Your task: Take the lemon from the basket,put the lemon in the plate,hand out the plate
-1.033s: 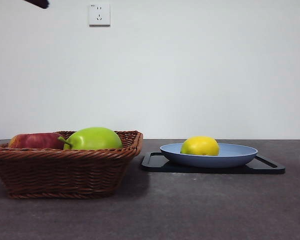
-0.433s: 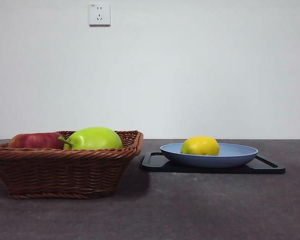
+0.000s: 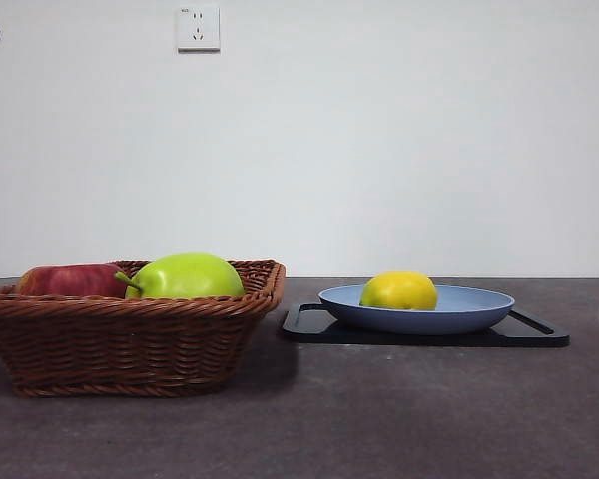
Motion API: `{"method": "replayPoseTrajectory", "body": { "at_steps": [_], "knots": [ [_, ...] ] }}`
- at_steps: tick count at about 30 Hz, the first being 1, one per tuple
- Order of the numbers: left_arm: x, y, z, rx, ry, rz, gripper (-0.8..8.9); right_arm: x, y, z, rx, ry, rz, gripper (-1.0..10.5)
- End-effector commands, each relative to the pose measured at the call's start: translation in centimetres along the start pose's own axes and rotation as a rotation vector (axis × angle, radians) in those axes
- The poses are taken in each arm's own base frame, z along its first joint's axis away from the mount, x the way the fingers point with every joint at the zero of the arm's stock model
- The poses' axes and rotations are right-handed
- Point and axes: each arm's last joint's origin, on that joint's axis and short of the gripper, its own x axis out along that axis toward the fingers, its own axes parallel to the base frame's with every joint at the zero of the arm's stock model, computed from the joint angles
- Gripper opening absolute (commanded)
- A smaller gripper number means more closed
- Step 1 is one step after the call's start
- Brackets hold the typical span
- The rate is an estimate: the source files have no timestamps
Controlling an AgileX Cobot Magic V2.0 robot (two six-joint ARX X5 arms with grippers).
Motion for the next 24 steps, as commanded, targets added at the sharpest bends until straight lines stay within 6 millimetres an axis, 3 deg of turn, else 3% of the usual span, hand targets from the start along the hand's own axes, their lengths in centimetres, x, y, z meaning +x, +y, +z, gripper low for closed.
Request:
{"method": "replayPoseTrajectory", "body": {
  "at_steps": [1, 5, 10, 15, 24],
  "knots": [
    [-0.3, -0.1, 0.1, -0.006, -0.009, -0.005, 0.08, -0.1, 0.0, 0.3, 0.011, -0.016, 0.001, 0.0],
    [-2.8, 0.5, -0.6, 0.105, -0.041, 0.056, 0.08, -0.1, 0.0, 0.3, 0.011, -0.017, 0.002, 0.0],
    [-4.8, 1.6, -2.0, 0.117, -0.182, 0.18, 0.08, -0.1, 0.0, 0.3, 0.011, -0.016, 0.0, 0.0],
    [-4.0, 2.8, -4.4, 0.105, -0.257, 0.317, 0.08, -0.1, 0.0, 0.3, 0.011, -0.016, 0.001, 0.0],
    [-1.0, 4.7, -8.8, 0.069, -0.203, 0.412, 0.08, -0.1, 0.0, 0.3, 0.011, -0.016, 0.001, 0.0]
  ]
}}
